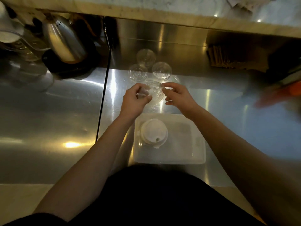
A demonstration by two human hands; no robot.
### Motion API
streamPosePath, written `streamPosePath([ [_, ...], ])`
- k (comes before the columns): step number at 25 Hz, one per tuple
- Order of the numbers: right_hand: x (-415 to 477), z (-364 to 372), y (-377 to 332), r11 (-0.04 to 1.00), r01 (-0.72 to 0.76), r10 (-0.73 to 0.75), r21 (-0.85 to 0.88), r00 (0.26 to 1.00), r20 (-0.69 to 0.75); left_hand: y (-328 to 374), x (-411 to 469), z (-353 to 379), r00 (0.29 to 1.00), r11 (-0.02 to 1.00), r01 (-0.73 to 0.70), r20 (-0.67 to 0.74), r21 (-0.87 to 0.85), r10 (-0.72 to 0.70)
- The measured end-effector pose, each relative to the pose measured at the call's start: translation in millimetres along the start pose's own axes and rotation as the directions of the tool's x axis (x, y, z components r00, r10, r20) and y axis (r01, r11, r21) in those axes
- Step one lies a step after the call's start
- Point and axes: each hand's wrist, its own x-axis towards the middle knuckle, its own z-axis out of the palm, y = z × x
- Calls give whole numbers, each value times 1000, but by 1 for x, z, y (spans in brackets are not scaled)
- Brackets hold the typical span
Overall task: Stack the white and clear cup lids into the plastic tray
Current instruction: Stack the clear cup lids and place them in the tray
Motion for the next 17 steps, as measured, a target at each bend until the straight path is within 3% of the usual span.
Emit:
streamPosePath([
  [3,-28,-16,-3,973,-80,87,217,996,-23,12,-15,10,995,994,-99,9,55,98],
  [8,-71,-39,1,901,-109,157,421,984,-81,21,-48,33,959,959,-273,95,76,266],
  [13,-97,-51,16,898,-99,177,429,973,-146,15,-70,58,926,925,-365,139,106,350],
  [17,-108,-58,31,932,-100,182,349,961,-209,9,-84,69,943,946,-267,251,185,217],
])
